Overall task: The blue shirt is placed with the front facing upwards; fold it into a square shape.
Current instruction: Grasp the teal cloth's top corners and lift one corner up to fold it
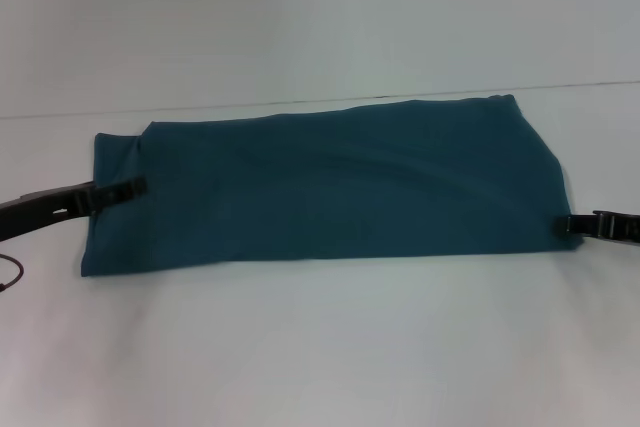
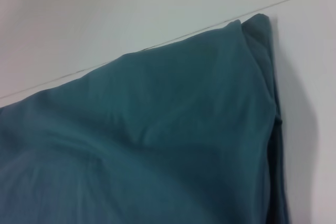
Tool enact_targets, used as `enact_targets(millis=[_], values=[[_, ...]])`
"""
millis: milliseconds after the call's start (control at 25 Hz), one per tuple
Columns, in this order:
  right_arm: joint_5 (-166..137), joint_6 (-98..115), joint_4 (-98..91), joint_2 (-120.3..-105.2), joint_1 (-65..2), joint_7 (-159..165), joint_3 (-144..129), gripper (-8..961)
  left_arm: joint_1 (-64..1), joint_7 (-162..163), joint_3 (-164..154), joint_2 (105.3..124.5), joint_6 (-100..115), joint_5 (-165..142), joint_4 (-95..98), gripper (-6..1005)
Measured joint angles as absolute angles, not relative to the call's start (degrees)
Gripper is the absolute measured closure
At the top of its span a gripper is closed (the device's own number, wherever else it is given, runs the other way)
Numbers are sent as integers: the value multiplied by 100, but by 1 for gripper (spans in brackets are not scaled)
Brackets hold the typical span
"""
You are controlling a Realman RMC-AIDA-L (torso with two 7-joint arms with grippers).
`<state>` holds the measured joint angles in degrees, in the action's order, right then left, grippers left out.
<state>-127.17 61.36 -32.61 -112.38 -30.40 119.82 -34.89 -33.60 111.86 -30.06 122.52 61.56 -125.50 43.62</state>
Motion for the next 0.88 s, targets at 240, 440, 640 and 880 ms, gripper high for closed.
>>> enact_targets(millis=[240,440,640,880], values=[[-12718,6171,-3265,-11228,-3032,11971,-3482,629,-3313,11172,-3006,12277,6000,-12581,4346,107],[-12718,6182,-3283,-11233,-3035,11968,-3485,811,-3292,11183,-3006,12285,5964,-12591,4340,107],[-12717,6182,-3288,-11232,-3047,11963,-3489,953,-3286,11196,-3005,12287,5944,-12603,4340,107],[-12707,6182,-3307,-11225,-3035,11956,-3489,953,-3265,11218,-3042,12284,5934,-12678,4342,107]])
